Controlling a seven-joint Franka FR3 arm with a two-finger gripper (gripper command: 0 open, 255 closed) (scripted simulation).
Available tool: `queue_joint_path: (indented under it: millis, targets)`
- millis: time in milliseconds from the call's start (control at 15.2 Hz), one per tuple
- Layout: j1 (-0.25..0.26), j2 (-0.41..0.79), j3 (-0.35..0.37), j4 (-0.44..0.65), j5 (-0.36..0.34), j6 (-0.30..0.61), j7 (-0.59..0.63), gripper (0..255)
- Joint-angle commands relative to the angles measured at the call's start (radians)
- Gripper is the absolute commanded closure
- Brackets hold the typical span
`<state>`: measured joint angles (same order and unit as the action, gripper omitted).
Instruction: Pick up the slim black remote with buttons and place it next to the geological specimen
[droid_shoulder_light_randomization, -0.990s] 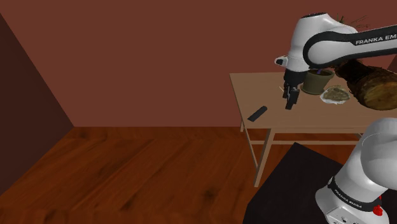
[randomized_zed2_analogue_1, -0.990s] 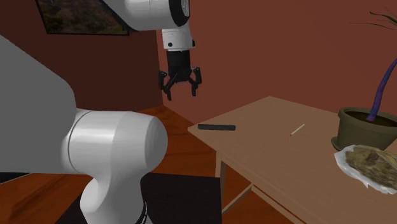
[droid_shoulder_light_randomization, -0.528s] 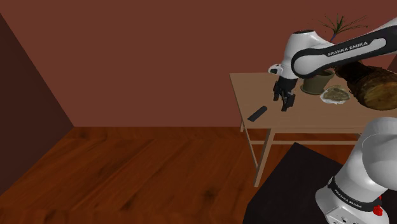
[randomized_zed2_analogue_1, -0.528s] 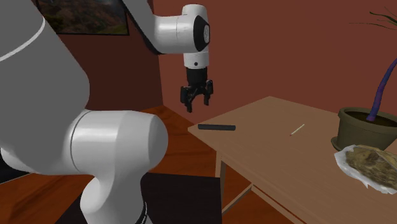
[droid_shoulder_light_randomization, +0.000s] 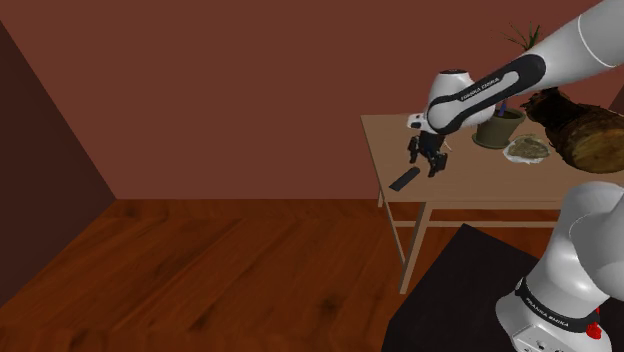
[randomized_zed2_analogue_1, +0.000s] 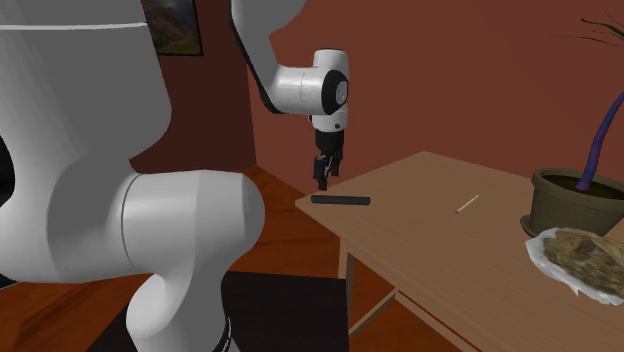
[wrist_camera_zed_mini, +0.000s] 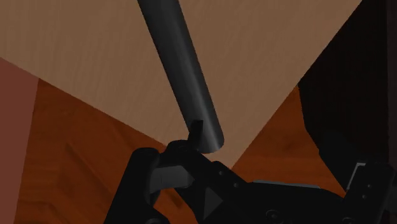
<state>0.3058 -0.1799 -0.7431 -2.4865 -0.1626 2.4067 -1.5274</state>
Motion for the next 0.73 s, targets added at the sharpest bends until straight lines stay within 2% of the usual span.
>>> queue_joint_path:
  millis: [0,132,264,660]
  targets:
    - [0.054,0.118,-0.056,0.052,0.124,0.052,-0.198,0]
    - [0.075,0.241,-0.068,0.108,0.281,0.080,-0.398,0]
    - [0.044,0.354,-0.027,0.173,0.425,0.089,-0.584,0]
    - [-0.006,0.436,0.036,0.182,0.525,0.137,-0.663,0]
